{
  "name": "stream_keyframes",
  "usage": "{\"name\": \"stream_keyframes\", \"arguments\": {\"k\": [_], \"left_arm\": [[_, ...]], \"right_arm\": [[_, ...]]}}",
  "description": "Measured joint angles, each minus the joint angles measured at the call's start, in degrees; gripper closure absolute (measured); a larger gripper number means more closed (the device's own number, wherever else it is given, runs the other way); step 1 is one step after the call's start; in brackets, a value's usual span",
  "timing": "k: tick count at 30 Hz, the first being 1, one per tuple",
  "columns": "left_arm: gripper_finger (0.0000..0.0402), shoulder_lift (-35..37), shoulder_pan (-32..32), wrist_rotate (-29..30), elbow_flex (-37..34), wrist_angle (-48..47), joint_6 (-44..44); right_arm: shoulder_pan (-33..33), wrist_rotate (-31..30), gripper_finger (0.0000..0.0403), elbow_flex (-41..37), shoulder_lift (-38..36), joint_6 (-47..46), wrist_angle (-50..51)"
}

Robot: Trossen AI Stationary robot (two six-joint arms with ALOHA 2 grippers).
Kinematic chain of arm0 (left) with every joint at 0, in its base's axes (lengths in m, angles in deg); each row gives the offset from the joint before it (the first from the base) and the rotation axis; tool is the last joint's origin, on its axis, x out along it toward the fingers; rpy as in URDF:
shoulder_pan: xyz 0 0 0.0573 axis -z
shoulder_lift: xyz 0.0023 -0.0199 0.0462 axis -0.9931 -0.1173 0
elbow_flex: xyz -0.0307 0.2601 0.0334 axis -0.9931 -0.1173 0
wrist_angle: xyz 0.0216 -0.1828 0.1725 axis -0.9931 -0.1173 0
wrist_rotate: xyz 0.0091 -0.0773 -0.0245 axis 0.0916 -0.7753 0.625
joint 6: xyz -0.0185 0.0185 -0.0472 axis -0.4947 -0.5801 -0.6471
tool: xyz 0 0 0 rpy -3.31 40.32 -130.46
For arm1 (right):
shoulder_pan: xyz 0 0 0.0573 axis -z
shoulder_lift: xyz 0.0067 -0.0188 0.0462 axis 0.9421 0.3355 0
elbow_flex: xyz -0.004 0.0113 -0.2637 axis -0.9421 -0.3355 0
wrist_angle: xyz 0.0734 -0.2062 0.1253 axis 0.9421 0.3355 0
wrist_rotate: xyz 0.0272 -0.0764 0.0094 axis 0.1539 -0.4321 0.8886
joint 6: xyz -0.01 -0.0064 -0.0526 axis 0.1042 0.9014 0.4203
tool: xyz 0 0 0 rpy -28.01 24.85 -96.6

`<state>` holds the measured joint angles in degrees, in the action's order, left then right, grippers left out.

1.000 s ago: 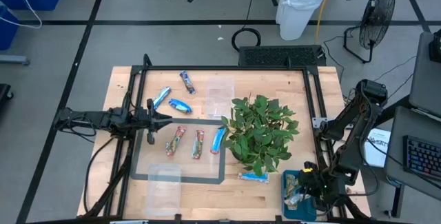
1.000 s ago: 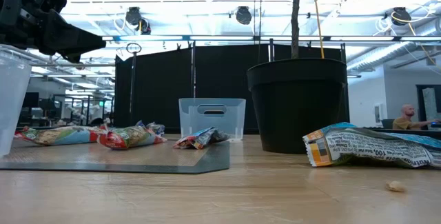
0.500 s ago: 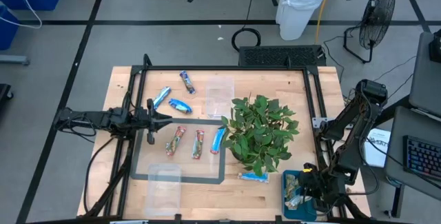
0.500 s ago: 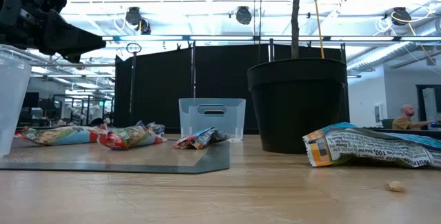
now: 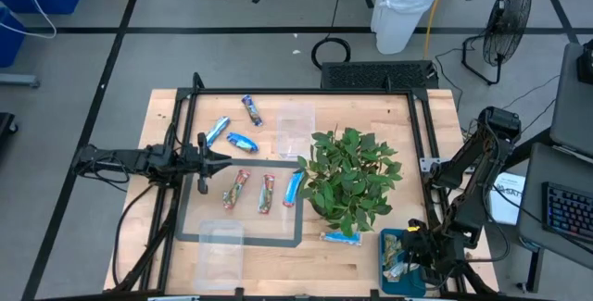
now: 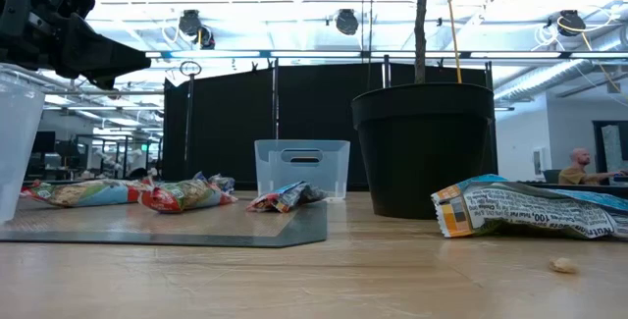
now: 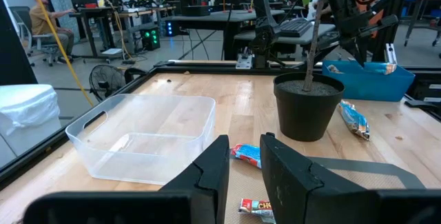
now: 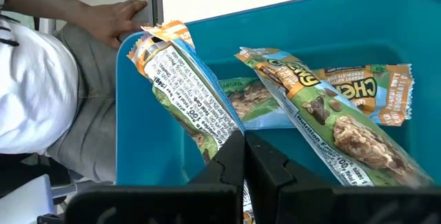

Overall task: Pick and place Granola Bars by type
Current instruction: Put the green granola bar into the blue bin

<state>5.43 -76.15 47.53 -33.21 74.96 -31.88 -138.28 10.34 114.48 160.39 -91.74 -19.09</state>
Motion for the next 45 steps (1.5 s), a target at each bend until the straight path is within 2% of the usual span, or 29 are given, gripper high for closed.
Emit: {"name": "stream_keyframes", "arguments": {"k": [29,34,45], "left_arm": [[0.0314,-0.02,0.00,0.00,-0.02,0.00,0.02],[0.0314,-0.01,-0.02,0.00,-0.01,0.01,0.02],[0.0314,-0.02,-0.02,0.00,-0.02,0.00,0.02]], "right_arm": [[0.00,-0.04,0.0401,0.00,-0.02,-0.42,-0.04],[0.00,-0.04,0.0380,0.00,-0.02,-0.42,-0.06],[0.02,-0.30,0.0302,0.00,-0.02,-0.39,-0.06]]}}
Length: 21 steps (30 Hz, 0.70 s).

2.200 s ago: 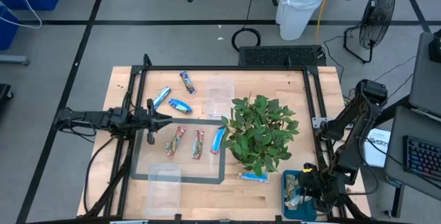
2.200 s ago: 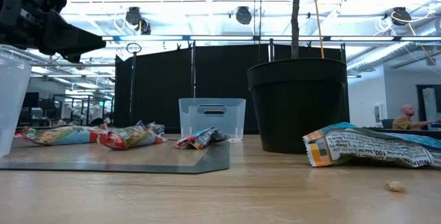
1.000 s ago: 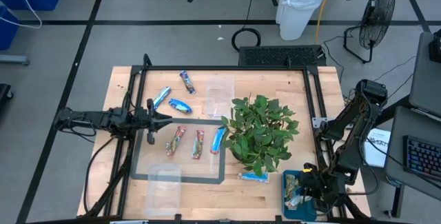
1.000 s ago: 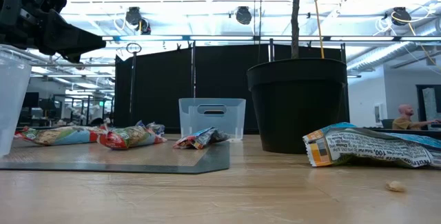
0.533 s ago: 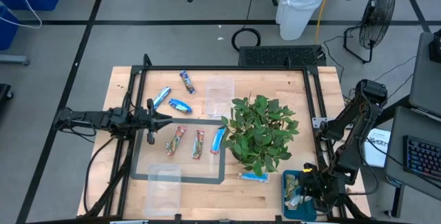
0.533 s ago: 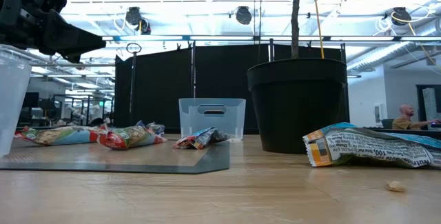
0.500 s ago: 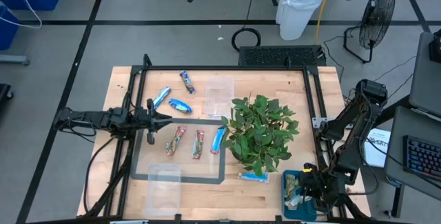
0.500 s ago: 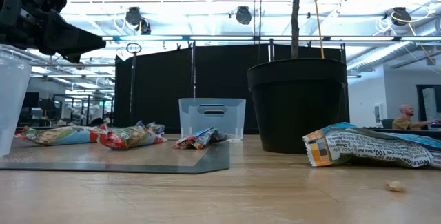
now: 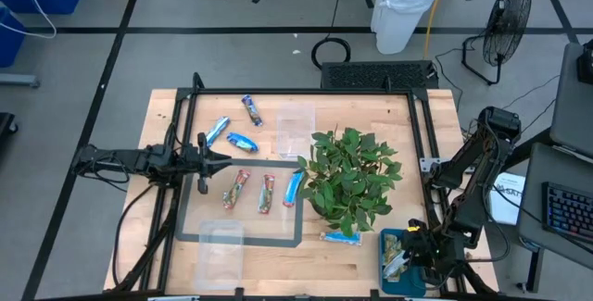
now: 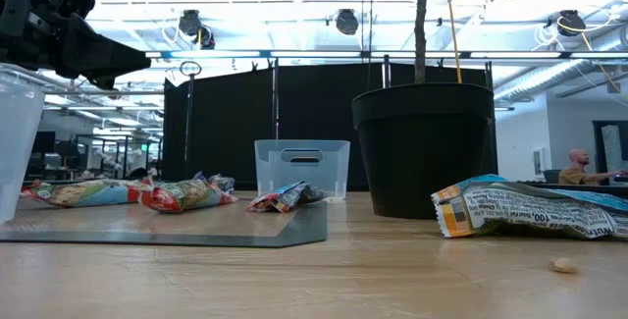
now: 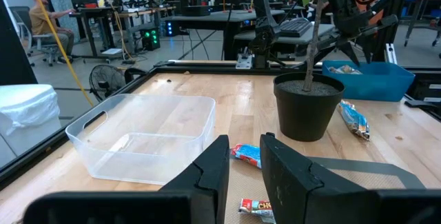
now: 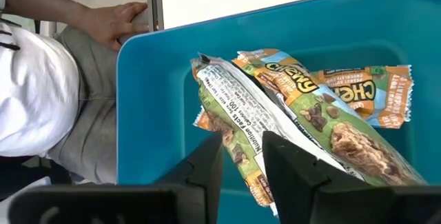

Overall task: Pick and place Granola Bars by type
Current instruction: Put the green granola bar into the blue bin

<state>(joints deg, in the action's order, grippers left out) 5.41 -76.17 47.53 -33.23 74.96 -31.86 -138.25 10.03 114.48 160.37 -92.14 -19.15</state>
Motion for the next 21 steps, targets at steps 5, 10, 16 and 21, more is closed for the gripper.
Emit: {"name": "stream_keyframes", "arguments": {"k": [5,10,16,21], "left_arm": [[0.0314,0.01,0.01,0.00,0.01,0.01,0.00],[0.0314,0.02,0.02,0.00,0.01,0.01,0.00],[0.0314,0.01,0.01,0.00,0.01,0.00,0.00],[0.0314,0.02,0.02,0.00,0.01,0.00,0.00]], "right_arm": [[0.10,-0.41,0.0285,0.00,0.00,1.15,0.00],[2.11,-3.72,0.0282,0.01,-0.46,7.81,-0.03],[6.54,-4.59,0.0282,0.02,-2.10,18.42,-0.16],[10.98,-4.60,0.0280,0.02,-3.62,27.54,-0.45]]}}
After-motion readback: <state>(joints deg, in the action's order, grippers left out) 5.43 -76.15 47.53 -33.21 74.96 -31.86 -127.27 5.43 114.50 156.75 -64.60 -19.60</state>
